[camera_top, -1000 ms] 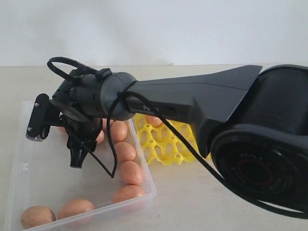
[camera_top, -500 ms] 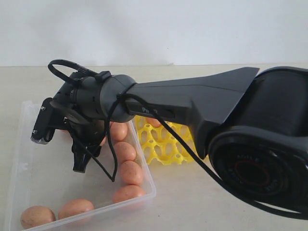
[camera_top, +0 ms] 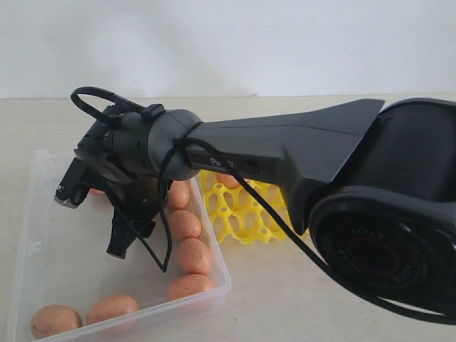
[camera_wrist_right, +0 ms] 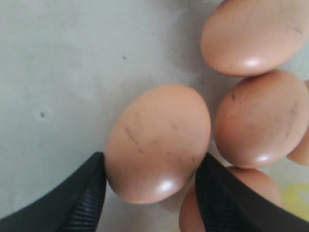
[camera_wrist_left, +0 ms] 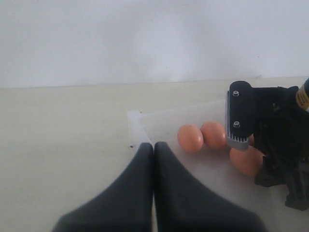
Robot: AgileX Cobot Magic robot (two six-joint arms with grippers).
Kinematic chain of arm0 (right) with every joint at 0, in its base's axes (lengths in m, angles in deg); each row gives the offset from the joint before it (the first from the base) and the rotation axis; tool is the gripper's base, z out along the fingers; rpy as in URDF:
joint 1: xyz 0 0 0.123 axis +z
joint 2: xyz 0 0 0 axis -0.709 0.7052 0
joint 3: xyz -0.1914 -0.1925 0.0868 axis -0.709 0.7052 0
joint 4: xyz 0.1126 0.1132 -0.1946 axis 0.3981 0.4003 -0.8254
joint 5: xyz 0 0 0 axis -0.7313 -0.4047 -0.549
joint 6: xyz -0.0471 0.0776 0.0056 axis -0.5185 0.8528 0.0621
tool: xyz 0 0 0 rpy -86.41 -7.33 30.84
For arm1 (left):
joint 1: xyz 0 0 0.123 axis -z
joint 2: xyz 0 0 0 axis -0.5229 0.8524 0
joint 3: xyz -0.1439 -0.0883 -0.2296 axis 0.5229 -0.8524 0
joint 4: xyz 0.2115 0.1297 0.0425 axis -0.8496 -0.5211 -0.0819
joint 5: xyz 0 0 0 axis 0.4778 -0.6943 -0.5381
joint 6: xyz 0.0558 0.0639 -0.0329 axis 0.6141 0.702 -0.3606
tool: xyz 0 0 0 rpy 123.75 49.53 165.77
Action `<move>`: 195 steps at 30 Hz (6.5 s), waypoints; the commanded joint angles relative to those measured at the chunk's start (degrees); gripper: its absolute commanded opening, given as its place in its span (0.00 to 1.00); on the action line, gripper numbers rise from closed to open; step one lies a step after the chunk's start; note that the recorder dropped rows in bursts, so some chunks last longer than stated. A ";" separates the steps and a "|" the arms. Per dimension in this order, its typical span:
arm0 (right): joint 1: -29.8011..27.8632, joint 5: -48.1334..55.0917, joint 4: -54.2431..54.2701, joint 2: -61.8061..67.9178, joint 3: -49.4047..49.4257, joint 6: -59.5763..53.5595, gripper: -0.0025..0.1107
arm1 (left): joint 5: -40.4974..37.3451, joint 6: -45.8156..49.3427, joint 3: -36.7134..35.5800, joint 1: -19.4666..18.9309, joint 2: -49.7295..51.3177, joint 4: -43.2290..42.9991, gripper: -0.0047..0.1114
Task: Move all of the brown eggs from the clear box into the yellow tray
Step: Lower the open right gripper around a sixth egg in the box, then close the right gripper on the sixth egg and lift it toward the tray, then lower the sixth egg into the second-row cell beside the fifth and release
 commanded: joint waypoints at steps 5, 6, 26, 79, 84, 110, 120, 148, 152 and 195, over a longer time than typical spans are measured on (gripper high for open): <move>-0.47 0.97 0.13 -2.77 -0.09 12.04 0.50 | 0.06 0.03 0.15 0.23 -0.17 0.31 0.00; -0.47 0.84 0.13 -2.91 -0.09 13.98 0.50 | 0.06 0.03 0.15 0.23 -0.17 0.31 0.00; -0.56 -3.78 0.17 -3.48 -0.09 17.71 0.50 | 0.06 0.03 0.15 0.23 -0.17 0.31 0.00; -18.26 -61.80 11.43 -32.57 51.91 15.81 0.02 | 0.06 0.03 0.15 0.23 -0.17 0.31 0.00; -21.69 -72.04 30.08 -30.92 54.55 1.48 0.02 | 0.06 0.03 0.15 0.23 -0.17 0.31 0.00; -24.43 -75.49 38.78 -24.19 54.55 -1.54 0.02 | 0.06 0.03 0.15 0.23 -0.17 0.31 0.00; -24.54 -70.31 39.01 -24.14 54.55 -1.44 0.02 | 0.06 0.03 0.15 0.23 -0.17 0.31 0.00; -23.48 -68.17 39.01 -24.05 54.55 -1.23 0.02 | 0.06 0.03 0.15 0.23 -0.17 0.31 0.00; -23.48 -67.74 39.01 -24.05 54.55 -1.23 0.02 | 0.06 0.03 0.15 0.23 -0.17 0.31 0.00; -23.36 -93.47 29.29 -24.05 62.61 12.16 0.02 | 0.06 0.03 0.15 0.23 -0.17 0.31 0.00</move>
